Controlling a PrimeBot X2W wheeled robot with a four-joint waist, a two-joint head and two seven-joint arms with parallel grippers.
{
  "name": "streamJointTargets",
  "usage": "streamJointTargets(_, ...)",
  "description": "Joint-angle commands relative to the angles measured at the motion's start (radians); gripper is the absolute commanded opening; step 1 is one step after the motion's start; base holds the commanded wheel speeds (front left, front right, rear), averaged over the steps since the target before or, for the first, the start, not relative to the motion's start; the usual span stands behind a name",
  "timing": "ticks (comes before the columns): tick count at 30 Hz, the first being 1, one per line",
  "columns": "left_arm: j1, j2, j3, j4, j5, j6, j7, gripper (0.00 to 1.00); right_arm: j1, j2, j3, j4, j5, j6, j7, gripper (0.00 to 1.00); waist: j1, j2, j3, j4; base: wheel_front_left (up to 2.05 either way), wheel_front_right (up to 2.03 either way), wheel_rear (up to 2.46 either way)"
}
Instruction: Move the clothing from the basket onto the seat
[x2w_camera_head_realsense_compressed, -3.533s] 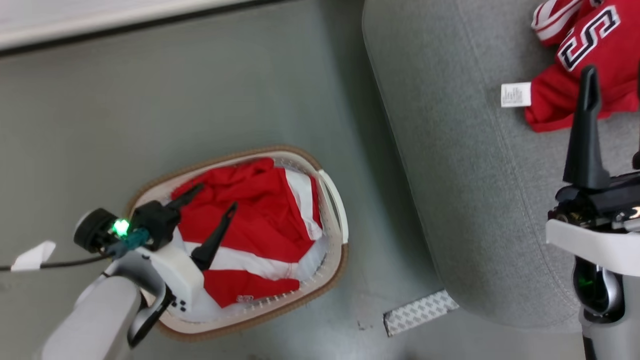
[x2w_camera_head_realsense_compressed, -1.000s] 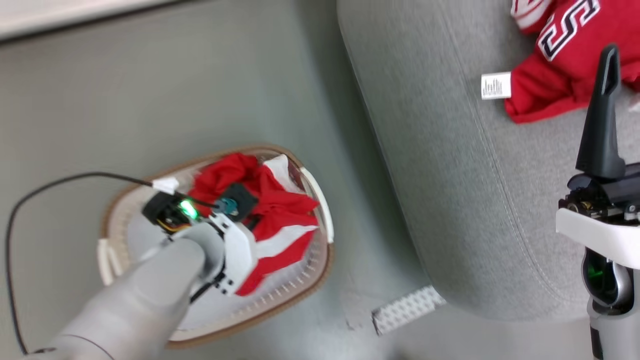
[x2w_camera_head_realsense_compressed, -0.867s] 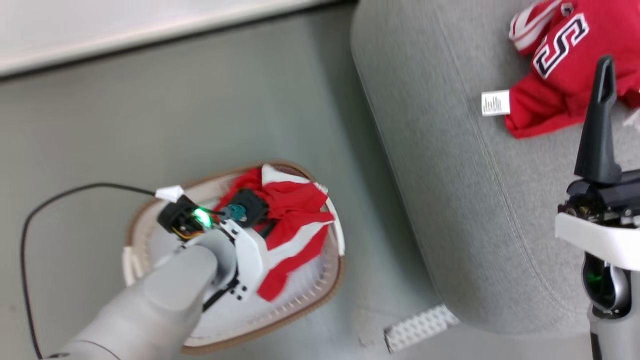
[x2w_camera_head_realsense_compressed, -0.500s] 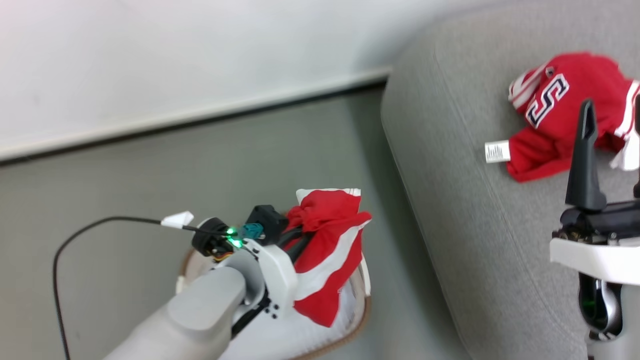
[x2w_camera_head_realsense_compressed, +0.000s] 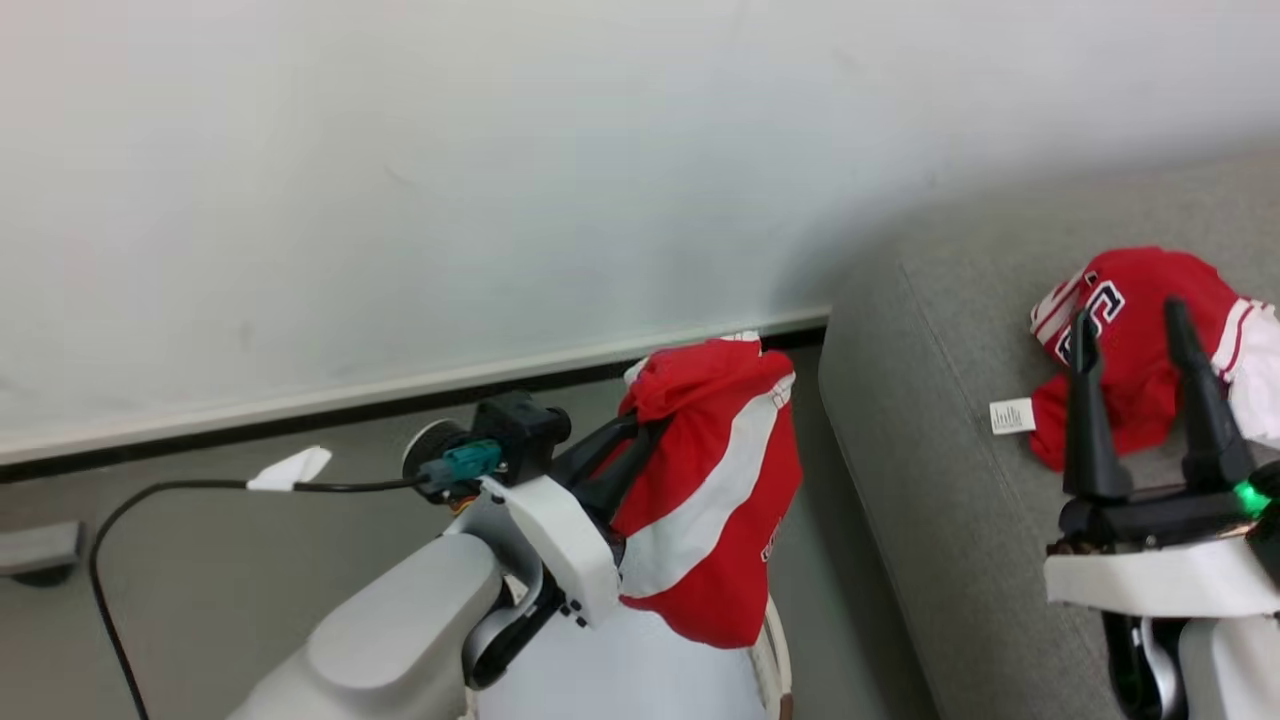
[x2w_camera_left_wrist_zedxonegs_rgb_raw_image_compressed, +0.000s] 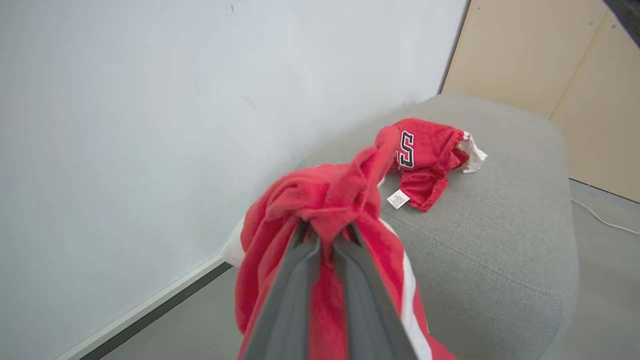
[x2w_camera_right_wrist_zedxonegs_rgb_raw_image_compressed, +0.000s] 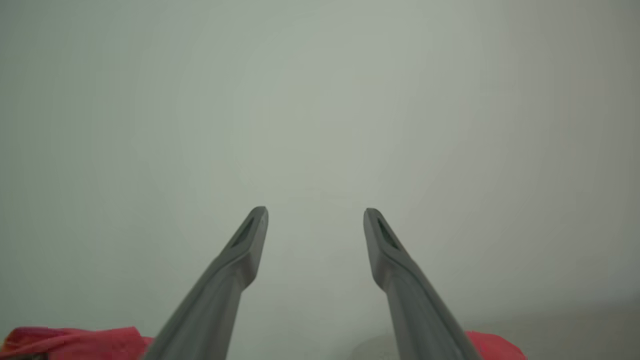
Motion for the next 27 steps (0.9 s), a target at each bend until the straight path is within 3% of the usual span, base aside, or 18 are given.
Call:
streamJointTargets(1, 0.02, 0.014, 0.02, -0.034, -0.012, 0.011, -0.001, 0.0, 0.03, -0.004, 0.008, 0.013, 0.011, -0.002, 0.001, 1.0, 0.0003, 0.0, -0.038, 0.026, 0.0, 0.0, 0.0)
streamJointTargets(13, -0.019, 0.056, 0.084, -0.213, -0.031, 0.08, 0.033, 0.0, 0.118, -0.005, 0.072, 0.081, 0.06, -0.002, 0.001, 1.0, 0.0003, 0.0, -0.103, 0.087, 0.0, 0.0, 0.0)
streamJointTargets(27, -0.033, 0.063, 0.097, -0.254, -0.047, 0.102, 0.056, 0.0, 0.134, -0.017, 0.23, 0.135, 0.092, -0.002, 0.001, 1.0, 0.0003, 0.0, -0.111, 0.099, 0.0, 0.0, 0.0)
